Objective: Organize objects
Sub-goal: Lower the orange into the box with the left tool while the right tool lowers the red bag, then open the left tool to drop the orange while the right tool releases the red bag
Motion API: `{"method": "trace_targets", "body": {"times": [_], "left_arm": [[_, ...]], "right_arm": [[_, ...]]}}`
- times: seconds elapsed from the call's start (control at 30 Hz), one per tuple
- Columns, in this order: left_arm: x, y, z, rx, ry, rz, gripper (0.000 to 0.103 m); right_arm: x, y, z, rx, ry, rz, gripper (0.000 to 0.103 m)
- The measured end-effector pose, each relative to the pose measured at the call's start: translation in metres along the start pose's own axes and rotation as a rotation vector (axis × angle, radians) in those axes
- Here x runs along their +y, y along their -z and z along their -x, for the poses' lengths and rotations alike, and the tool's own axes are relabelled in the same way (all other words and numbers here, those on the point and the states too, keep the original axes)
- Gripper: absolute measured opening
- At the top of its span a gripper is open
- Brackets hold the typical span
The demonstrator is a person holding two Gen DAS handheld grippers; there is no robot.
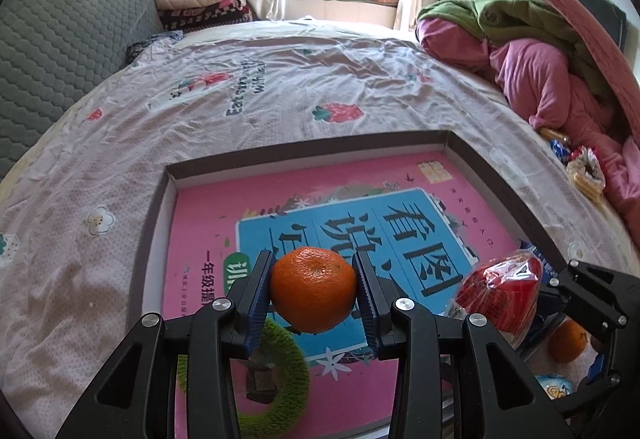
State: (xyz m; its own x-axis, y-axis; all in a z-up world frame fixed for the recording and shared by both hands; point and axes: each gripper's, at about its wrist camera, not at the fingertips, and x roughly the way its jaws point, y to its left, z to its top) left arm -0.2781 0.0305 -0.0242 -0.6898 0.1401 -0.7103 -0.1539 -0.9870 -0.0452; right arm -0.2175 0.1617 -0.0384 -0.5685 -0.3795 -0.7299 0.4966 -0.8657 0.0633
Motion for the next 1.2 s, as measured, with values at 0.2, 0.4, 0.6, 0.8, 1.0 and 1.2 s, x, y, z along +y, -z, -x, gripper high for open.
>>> {"method": "trace_targets", "body": {"times": [0.2, 0.4, 0.6, 0.8, 1.0, 1.2], "left_arm": [[-0.005, 0.004, -0.008, 0.031, 0.007, -0.025, 0.041], [-0.008, 0.009, -0.015, 0.057, -0.007, -0.051, 0.041], [-0.005, 0.010, -0.018, 0.086, 0.008, -0.032, 0.041], [-0.002, 0.009, -0.013, 0.077, 0.000, -0.018, 0.042], [0.002, 0.008, -0.014, 0.110, 0.021, 0.007, 0.047], [0.001, 0.009, -0.010, 0.105, 0.005, 0.006, 0.049]], "right_arm": [[0.000, 0.000, 0.001, 0.005, 0.004, 0.000, 0.058], [0.003, -0.001, 0.002, 0.012, 0.020, 0.019, 0.058], [0.003, -0.002, 0.002, 0.019, 0.027, 0.023, 0.058], [0.003, -0.003, 0.003, 0.023, 0.034, 0.032, 0.058], [0.000, -0.006, 0.001, 0.058, 0.017, 0.017, 0.058], [-0.005, -0.006, 0.000, 0.081, -0.010, -0.017, 0.058]]}}
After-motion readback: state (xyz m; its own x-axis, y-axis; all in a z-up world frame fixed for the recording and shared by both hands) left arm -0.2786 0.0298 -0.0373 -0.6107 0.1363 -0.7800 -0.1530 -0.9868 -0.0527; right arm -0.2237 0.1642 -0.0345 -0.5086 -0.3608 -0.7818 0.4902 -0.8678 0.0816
